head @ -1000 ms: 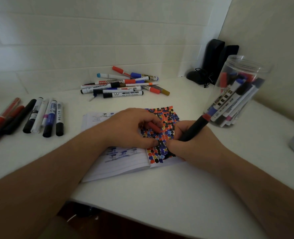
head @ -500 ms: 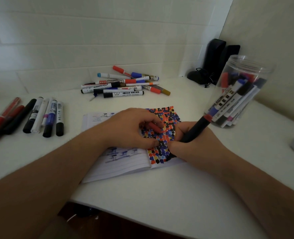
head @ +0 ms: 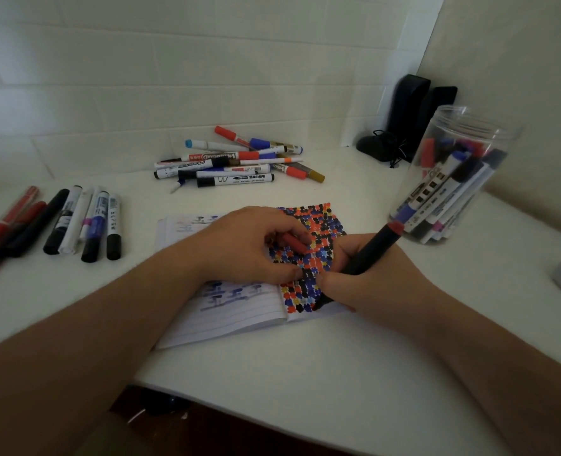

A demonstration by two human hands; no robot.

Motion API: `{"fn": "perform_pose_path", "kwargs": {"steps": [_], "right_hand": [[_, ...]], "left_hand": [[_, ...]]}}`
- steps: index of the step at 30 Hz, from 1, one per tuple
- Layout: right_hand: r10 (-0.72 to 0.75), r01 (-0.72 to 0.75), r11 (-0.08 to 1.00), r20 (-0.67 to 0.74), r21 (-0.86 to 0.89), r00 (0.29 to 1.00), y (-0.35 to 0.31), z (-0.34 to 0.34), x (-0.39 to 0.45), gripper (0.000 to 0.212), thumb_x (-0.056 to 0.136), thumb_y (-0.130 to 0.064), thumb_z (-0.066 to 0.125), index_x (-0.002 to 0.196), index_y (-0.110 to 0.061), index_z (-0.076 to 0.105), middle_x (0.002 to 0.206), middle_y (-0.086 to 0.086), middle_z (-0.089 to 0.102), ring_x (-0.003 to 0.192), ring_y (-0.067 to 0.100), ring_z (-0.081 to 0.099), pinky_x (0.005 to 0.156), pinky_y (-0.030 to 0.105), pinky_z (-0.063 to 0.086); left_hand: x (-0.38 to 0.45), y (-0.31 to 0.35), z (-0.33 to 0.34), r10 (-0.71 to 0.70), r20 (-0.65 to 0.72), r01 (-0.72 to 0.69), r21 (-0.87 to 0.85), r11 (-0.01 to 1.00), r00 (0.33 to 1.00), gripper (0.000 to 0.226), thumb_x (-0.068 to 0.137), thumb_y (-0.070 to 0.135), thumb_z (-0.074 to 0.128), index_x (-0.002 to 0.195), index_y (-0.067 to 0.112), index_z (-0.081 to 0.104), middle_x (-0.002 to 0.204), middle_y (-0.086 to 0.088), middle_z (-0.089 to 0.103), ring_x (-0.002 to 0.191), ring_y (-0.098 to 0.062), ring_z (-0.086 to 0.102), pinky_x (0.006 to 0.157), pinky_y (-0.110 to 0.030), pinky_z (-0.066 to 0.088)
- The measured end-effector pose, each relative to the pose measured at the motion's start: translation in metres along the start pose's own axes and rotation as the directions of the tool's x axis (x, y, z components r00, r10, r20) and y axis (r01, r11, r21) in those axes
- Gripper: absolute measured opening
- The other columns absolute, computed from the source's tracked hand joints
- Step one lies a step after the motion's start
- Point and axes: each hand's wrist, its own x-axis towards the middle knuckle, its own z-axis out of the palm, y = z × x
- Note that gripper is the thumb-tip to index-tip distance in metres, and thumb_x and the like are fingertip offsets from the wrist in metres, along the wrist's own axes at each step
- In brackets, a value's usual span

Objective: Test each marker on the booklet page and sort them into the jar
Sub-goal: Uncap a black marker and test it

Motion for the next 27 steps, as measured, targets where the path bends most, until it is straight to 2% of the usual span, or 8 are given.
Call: {"fn": "perform_pose_path", "kwargs": {"steps": [6, 13, 16, 19, 22, 24, 26, 27], "right_hand": [[0.023, -0.018, 0.996, -0.047, 0.091, 0.999, 0.004, 0.000, 0.003, 0.033, 0.083, -0.004, 0.075, 0.061, -0.011, 0.052, 0.050, 0.001, 0.050, 0.045, 0.011, 0.048, 0.044, 0.019, 0.041], [-0.016, 0.016, 1.000, 0.003, 0.010, 1.000, 0.007, 0.000, 0.003, 0.035, 0.080, -0.009, 0.078, 0.057, -0.018, 0.052, 0.052, -0.001, 0.050, 0.049, 0.008, 0.047, 0.047, 0.019, 0.041], [-0.008, 0.008, 0.999, 0.003, 0.036, 1.000, 0.006, -0.001, 0.004, 0.034, 0.082, -0.009, 0.078, 0.059, -0.017, 0.053, 0.053, 0.001, 0.050, 0.049, 0.010, 0.047, 0.048, 0.020, 0.042], [0.009, 0.003, 0.964, -0.042, 0.266, 0.999, 0.007, -0.009, 0.008, 0.032, 0.083, -0.019, 0.083, 0.067, -0.017, 0.055, 0.052, 0.000, 0.046, 0.045, 0.013, 0.041, 0.042, 0.022, 0.037], [0.009, 0.038, 0.830, -0.082, 0.556, 0.997, 0.011, -0.023, 0.011, 0.028, 0.071, -0.026, 0.085, 0.078, -0.014, 0.060, 0.052, 0.002, 0.046, 0.040, 0.014, 0.035, 0.038, 0.020, 0.032], [-0.029, 0.063, 0.801, -0.067, 0.595, 0.997, 0.012, -0.028, 0.011, 0.019, 0.071, -0.024, 0.081, 0.080, -0.014, 0.067, 0.054, 0.006, 0.048, 0.042, 0.015, 0.037, 0.038, 0.021, 0.034], [-0.028, 0.047, 0.797, -0.041, 0.603, 0.999, 0.014, -0.028, 0.011, 0.006, 0.083, -0.021, 0.077, 0.083, -0.015, 0.074, 0.061, 0.010, 0.054, 0.048, 0.019, 0.044, 0.041, 0.022, 0.037], [-0.016, 0.033, 0.784, -0.032, 0.619, 0.999, 0.016, -0.028, 0.011, 0.007, 0.088, -0.021, 0.074, 0.085, -0.015, 0.077, 0.065, 0.012, 0.058, 0.053, 0.021, 0.048, 0.044, 0.024, 0.038]], "left_hand": [[0.000, -0.001, 0.001, 0.014, -0.007, -0.014, 0.012, 1.000, 1.000, 0.055, 0.071, 0.066, 0.073, 0.122, 0.047, 0.064, 0.111, 0.025, 0.069, 0.105, 0.003, 0.063, 0.095, -0.038, 0.052], [0.000, -0.002, 0.001, 0.004, -0.009, -0.004, 0.028, 1.000, 1.000, 0.054, 0.072, 0.068, 0.073, 0.122, 0.047, 0.063, 0.111, 0.027, 0.068, 0.106, 0.003, 0.062, 0.095, -0.038, 0.052], [0.000, 0.000, 0.002, 0.006, -0.033, -0.005, 0.030, 1.000, 0.999, 0.037, 0.085, 0.056, 0.072, 0.120, 0.047, 0.064, 0.111, 0.026, 0.067, 0.104, 0.005, 0.060, 0.093, -0.038, 0.053], [-0.002, -0.001, 0.002, -0.049, -0.098, 0.044, -0.056, 0.997, 0.994, 0.021, 0.099, 0.037, 0.063, 0.118, 0.046, 0.069, 0.105, 0.025, 0.070, 0.100, 0.006, 0.062, 0.094, -0.035, 0.054], [-0.006, -0.006, 0.001, -0.122, -0.126, 0.095, -0.203, 0.975, 0.984, 0.024, 0.101, 0.031, 0.063, 0.119, 0.044, 0.070, 0.106, 0.025, 0.073, 0.104, 0.007, 0.065, 0.101, -0.032, 0.052], [-0.007, -0.007, 0.001, -0.133, -0.123, 0.094, -0.283, 0.955, 0.984, 0.025, 0.101, 0.024, 0.062, 0.119, 0.040, 0.070, 0.105, 0.025, 0.075, 0.105, 0.006, 0.067, 0.103, -0.028, 0.051], [-0.007, -0.005, -0.001, -0.137, -0.116, 0.093, -0.328, 0.940, 0.984, 0.025, 0.102, 0.019, 0.060, 0.116, 0.037, 0.070, 0.102, 0.024, 0.075, 0.103, 0.007, 0.068, 0.098, -0.017, 0.049], [-0.007, -0.003, -0.001, -0.137, -0.119, 0.091, -0.330, 0.940, 0.983, 0.025, 0.103, 0.018, 0.059, 0.114, 0.038, 0.069, 0.101, 0.024, 0.075, 0.102, 0.007, 0.068, 0.095, -0.013, 0.048]]}}
